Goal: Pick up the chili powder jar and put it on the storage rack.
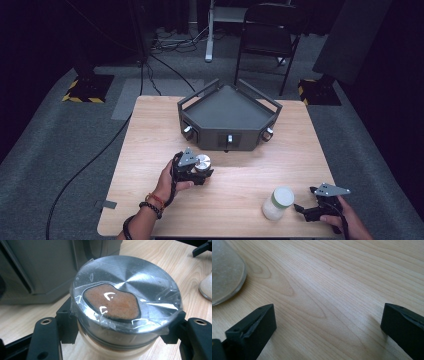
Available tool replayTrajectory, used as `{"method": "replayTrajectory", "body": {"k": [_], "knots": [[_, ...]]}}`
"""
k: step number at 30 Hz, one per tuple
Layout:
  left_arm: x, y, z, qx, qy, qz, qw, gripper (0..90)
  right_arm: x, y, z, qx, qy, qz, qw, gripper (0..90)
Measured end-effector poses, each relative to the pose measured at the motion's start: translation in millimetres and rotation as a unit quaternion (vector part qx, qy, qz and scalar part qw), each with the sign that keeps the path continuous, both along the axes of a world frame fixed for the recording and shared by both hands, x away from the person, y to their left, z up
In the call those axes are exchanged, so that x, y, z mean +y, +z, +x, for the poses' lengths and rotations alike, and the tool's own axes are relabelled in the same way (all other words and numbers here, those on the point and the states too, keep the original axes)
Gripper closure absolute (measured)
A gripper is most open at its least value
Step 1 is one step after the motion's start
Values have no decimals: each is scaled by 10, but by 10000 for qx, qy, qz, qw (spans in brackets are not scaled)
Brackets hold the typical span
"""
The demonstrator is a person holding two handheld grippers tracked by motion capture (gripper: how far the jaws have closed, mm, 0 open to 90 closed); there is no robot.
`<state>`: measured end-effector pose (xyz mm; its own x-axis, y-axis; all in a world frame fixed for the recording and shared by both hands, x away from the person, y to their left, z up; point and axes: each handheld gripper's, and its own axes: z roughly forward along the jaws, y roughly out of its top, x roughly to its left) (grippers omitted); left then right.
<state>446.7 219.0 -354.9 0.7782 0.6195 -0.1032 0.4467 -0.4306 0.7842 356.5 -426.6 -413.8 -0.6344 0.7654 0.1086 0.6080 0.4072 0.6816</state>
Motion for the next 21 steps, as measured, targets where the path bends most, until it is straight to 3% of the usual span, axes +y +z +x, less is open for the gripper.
{"method": "replayTrajectory", "body": {"k": [21], "knots": [[-211,352,91,-330,113,22,9994,319,5,1,-2,0,-10,-3,10000,0]]}}
